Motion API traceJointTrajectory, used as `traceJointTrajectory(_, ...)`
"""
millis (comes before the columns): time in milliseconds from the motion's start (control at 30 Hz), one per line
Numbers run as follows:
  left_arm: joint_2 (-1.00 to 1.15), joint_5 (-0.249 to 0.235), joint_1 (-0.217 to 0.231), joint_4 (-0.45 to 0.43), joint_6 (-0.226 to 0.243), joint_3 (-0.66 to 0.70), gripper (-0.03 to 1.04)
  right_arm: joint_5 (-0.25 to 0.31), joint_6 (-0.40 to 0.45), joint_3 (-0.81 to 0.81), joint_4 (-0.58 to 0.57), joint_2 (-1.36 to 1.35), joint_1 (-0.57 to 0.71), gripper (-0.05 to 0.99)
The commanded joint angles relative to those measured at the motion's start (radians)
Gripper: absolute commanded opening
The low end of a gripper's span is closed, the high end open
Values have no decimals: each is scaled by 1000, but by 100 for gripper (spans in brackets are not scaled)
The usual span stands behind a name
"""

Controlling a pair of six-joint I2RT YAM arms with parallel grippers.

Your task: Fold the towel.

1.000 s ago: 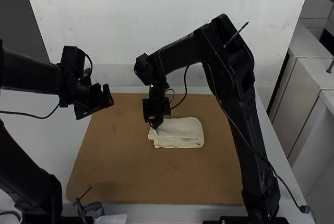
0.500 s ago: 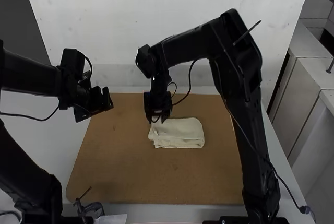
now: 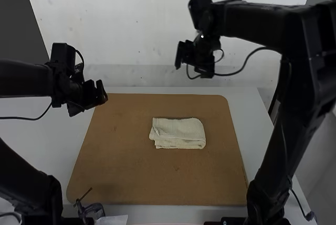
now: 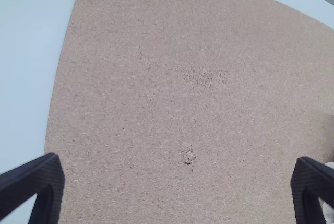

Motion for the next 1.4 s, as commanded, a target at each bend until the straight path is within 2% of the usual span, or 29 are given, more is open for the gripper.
traceJointTrajectory(0,-81,20,18,-9,26,11,97,31,-94,-194,85,-207,-123,97)
traceJointTrajectory(100,-147,19,24,-26,35,11,97,66,-170,-373,178,-394,-209,97)
traceJointTrajectory(200,-210,16,21,-49,33,10,97,78,-214,-530,237,-584,-268,97)
traceJointTrajectory(267,-250,14,19,-60,33,5,97,97,-236,-619,255,-715,-298,97)
traceJointTrajectory(400,-346,8,10,-66,26,-16,97,100,-257,-755,270,-969,-334,97)
traceJointTrajectory(567,-437,-26,3,-101,26,-27,97,132,-297,-881,267,-1227,-370,97)
traceJointTrajectory(700,-523,-53,-4,-110,24,-38,97,127,-343,-939,266,-1371,-411,96)
traceJointTrajectory(767,-559,-87,-17,-109,26,-50,97,130,-363,-968,275,-1437,-414,96)
traceJointTrajectory(967,-705,-104,-34,-109,16,-78,97,124,-406,-1014,295,-1589,-393,96)
traceJointTrajectory(1167,-825,-130,-25,-112,18,-101,97,127,-410,-1045,313,-1595,-387,96)
traceJointTrajectory(1367,-954,-199,-19,-123,18,-164,97,124,-412,-1060,324,-1594,-385,96)
